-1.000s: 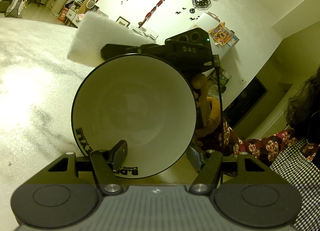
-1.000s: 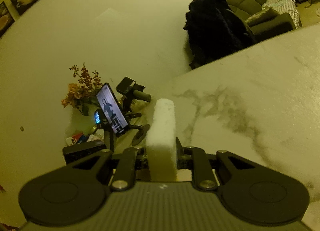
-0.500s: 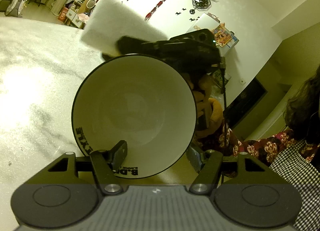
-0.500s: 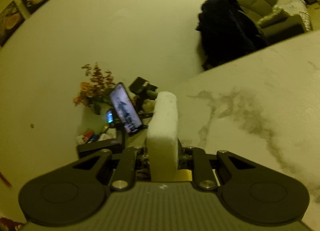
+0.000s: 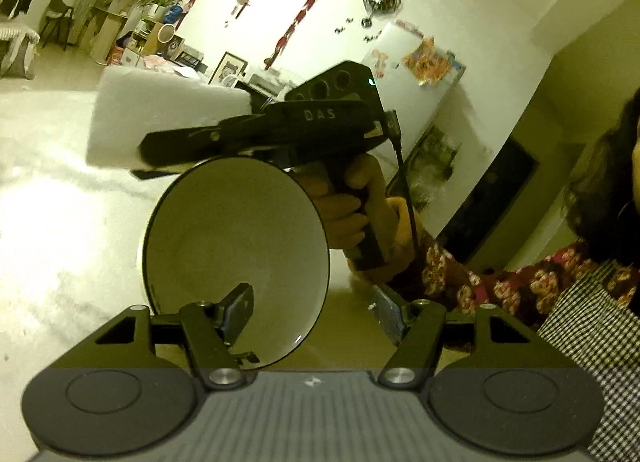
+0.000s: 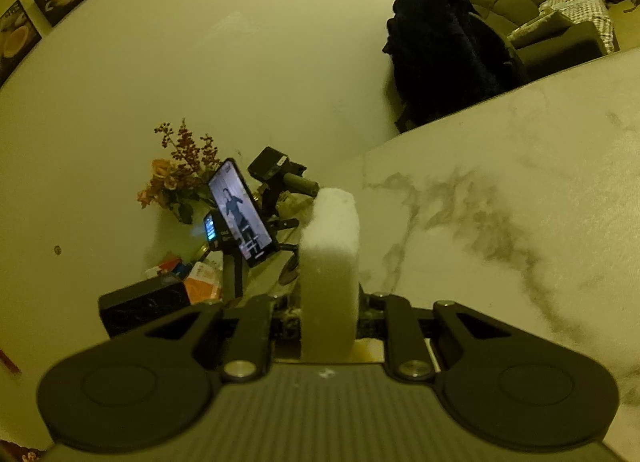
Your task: Clean bowl
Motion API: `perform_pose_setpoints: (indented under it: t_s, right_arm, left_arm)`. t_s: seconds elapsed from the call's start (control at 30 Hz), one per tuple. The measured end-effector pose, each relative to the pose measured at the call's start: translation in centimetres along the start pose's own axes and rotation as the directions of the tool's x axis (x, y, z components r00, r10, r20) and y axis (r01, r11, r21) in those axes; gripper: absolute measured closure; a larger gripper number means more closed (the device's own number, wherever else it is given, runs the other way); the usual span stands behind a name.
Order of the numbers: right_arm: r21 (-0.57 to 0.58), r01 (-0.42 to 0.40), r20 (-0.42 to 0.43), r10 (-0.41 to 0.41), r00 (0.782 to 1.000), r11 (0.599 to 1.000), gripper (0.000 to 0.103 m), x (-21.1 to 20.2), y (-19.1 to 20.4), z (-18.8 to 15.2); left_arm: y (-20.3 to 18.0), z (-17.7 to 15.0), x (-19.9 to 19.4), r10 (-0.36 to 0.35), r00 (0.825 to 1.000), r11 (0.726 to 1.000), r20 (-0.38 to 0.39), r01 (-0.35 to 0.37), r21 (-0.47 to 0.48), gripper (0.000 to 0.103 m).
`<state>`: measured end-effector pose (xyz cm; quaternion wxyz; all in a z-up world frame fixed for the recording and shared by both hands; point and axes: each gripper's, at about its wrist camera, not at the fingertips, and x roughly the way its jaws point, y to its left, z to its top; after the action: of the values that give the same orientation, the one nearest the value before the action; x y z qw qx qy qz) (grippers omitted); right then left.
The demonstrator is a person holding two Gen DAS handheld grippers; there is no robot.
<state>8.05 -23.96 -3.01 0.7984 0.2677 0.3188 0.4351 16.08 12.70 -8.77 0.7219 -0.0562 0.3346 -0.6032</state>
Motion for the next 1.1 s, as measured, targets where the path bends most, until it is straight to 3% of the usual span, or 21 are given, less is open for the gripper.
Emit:
perform_pose_setpoints:
  t_s: [0.17, 0.33, 0.53, 0.73, 0.8, 0.87, 0.97, 1.1]
  right_arm:
    - [-0.026, -0.046, -0.009, 0.046, 0.999, 0.999, 0.083, -0.3, 0.4, 0.1]
    - [-0.079, -0.099, -0.045, 0.095, 0.994, 0.992, 0.083, -0.4, 1.5, -0.1]
    - [-0.09, -0.059, -0.061, 0.054, 0.997, 0.994, 0.082, 0.0, 1.7, -0.4]
    - [-0.103, 0.03, 0.025, -0.027, 0.999, 0.994, 0.082, -1.7, 1.8, 0.2]
    - [-0.157, 0.203, 0.049, -0.198, 0.979, 0.966, 0.082, -1.8, 2.1, 0.3]
    - [-0.217, 0.367, 0.049, -0.366, 0.929, 0.905, 0.082, -1.1, 2.1, 0.1]
    - [-0.251, 0.475, 0.052, -0.478, 0.877, 0.843, 0.082, -0.1, 1.7, -0.2]
    - [-0.301, 0.536, 0.054, -0.547, 0.835, 0.788, 0.081, 0.8, 1.7, -0.6]
  left_arm:
    - [0.3, -0.7, 1.2, 0.029, 0.998, 0.999, -0.06, -0.03, -0.017, 0.037]
    - [1.0, -1.6, 1.2, 0.032, 0.998, 0.999, -0.051, -0.034, -0.038, 0.036]
    - [1.9, -2.1, 0.6, -0.011, 1.0, 0.997, -0.025, 0.009, -0.076, 0.035]
    - [2.8, -2.6, 0.1, -0.053, 0.999, 0.992, 0.003, 0.053, -0.112, 0.035]
    - [3.0, -2.7, 0.0, -0.058, 0.998, 0.991, 0.007, 0.059, -0.116, 0.035]
    - [2.9, -2.7, 0.0, -0.058, 0.998, 0.992, 0.007, 0.058, -0.116, 0.035]
    - [3.0, -2.7, -0.1, -0.06, 0.998, 0.991, 0.008, 0.06, -0.118, 0.035]
    - [2.9, -2.6, 0.2, -0.06, 0.998, 0.991, 0.009, 0.061, -0.12, 0.035]
